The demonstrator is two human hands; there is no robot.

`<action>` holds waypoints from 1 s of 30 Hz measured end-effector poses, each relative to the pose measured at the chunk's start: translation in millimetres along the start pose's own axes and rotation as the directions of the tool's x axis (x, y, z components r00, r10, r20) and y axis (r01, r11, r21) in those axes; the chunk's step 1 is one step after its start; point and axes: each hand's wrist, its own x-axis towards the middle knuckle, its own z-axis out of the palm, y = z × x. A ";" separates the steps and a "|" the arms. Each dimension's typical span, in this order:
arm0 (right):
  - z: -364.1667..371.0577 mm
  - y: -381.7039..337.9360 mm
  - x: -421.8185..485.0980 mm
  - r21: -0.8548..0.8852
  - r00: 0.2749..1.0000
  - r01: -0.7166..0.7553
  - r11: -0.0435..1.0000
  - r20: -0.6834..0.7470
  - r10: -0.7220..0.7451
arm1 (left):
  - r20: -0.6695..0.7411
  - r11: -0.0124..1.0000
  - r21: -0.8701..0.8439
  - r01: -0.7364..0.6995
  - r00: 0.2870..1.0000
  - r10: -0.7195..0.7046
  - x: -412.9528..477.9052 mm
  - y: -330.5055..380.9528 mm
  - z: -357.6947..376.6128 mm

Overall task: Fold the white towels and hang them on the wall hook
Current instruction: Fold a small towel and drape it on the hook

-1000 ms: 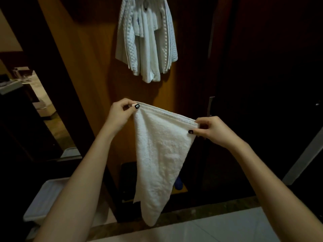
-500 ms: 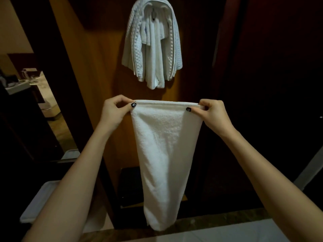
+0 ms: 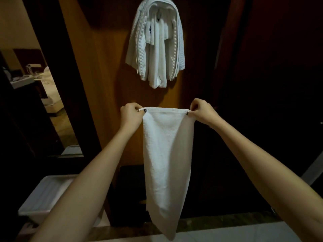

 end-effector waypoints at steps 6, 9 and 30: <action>-0.8 -15.8 -22.2 0.450 0.934 -0.022 0.893 0.327 -0.142 | 0.051 0.988 -0.154 -0.027 0.998 0.035 -4.9 13.1 -5.0; -7.0 -32.8 -26.1 0.459 0.888 0.015 0.888 0.402 -0.223 | 0.100 0.969 -0.236 -0.068 0.991 0.094 -5.7 26.5 -11.6; -23.2 -106.1 -25.4 0.070 0.896 0.442 0.894 0.021 -0.444 | 0.356 0.557 -0.789 0.260 0.932 0.070 -14.6 54.8 -48.3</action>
